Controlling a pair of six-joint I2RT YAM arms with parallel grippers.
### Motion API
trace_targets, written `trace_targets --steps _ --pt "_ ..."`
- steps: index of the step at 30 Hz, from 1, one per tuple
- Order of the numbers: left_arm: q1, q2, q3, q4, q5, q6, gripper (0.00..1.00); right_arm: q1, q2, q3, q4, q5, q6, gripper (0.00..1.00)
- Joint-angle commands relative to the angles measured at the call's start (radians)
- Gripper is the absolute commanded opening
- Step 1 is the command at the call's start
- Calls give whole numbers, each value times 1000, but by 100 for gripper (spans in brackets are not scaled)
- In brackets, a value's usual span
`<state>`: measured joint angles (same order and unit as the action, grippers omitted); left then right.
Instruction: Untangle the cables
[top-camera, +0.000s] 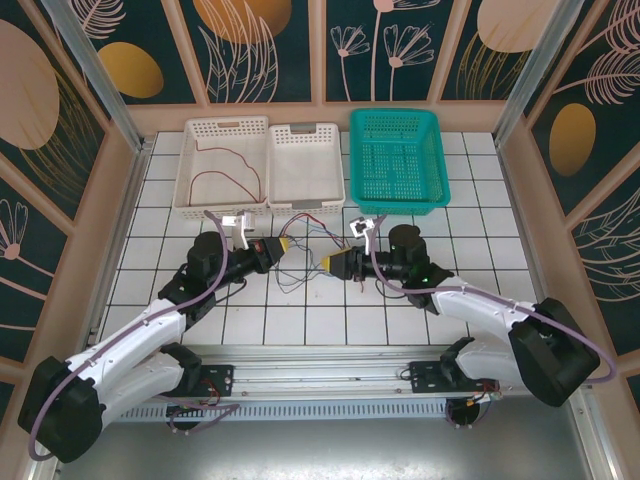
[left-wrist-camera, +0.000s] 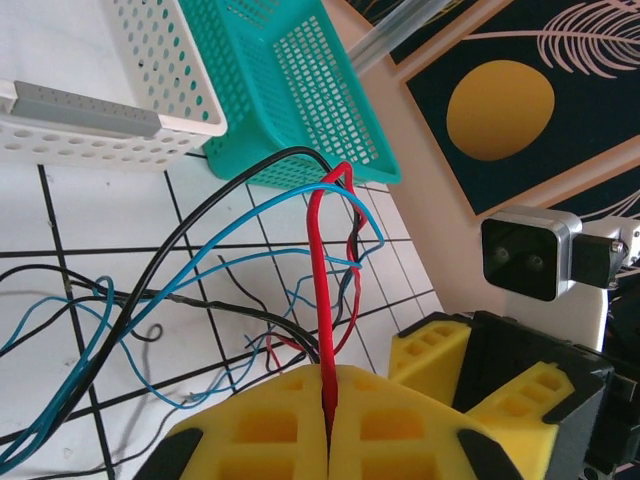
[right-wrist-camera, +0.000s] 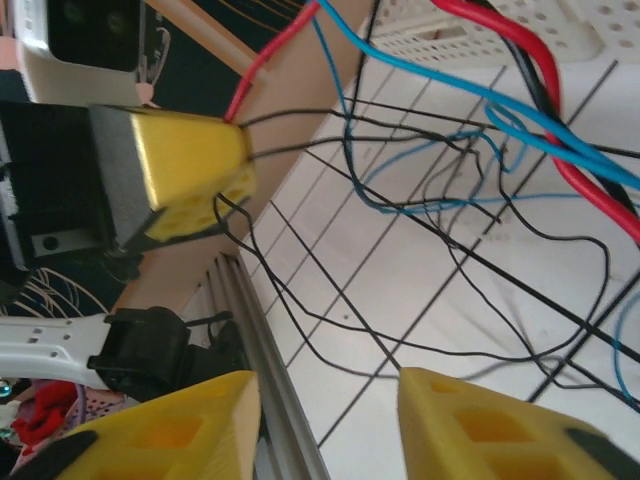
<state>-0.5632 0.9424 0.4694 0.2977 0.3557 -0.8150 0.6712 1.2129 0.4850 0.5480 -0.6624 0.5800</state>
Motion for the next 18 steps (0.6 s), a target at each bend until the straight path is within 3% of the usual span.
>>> trace_targets --steps 1,10,18 --pt "-9 -8 -3 93 43 -46 0 34 33 48 126 9 46 43" --pt "-27 -2 -2 170 100 -88 0 84 113 101 179 96 42 45" --pt "-46 21 -12 150 103 -64 0 79 70 109 206 202 96 49"
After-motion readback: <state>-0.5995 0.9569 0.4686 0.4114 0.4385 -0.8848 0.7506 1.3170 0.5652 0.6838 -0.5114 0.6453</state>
